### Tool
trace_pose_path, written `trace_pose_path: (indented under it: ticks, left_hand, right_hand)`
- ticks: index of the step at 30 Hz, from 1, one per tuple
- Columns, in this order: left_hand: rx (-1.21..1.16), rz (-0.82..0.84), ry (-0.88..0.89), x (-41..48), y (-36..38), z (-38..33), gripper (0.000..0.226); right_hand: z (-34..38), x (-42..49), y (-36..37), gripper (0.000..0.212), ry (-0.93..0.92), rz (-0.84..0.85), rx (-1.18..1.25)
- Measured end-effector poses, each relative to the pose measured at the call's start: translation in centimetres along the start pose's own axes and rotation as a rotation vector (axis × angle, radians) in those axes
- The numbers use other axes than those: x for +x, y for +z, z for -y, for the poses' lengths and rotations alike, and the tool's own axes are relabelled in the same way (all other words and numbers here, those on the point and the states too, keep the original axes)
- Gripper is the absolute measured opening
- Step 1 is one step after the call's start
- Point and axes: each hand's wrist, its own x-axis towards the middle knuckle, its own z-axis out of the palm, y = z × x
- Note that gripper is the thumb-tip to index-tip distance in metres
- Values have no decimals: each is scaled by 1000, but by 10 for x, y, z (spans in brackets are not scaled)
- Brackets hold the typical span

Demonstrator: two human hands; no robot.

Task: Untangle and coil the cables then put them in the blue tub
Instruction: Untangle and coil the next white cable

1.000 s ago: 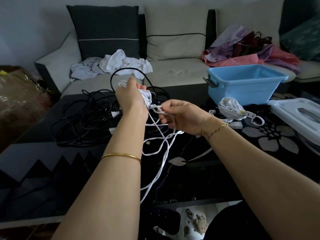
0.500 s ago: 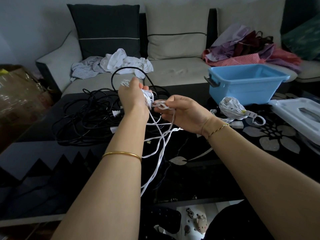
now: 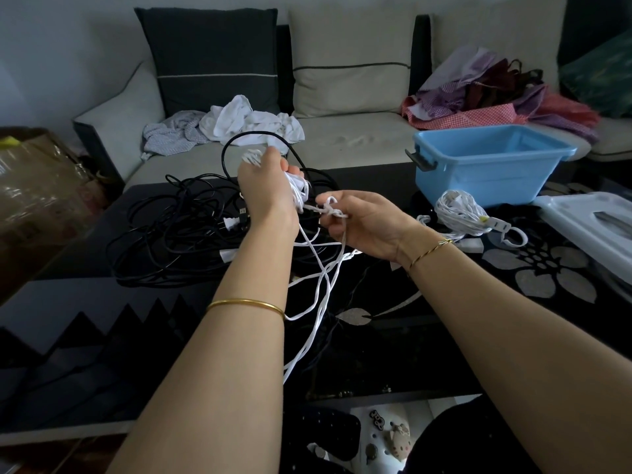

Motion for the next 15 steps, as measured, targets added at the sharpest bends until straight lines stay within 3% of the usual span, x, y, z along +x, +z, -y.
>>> trace_pose_path:
  ticks: [5, 15]
  left_hand:
    - [-8, -14, 31, 0, -5, -4, 35]
    - [60, -94, 147, 7, -12, -6, 26]
  right_hand:
    - [3, -2, -11, 21, -2, -45, -130]
    - [9, -3, -25, 32, 140, -208, -117]
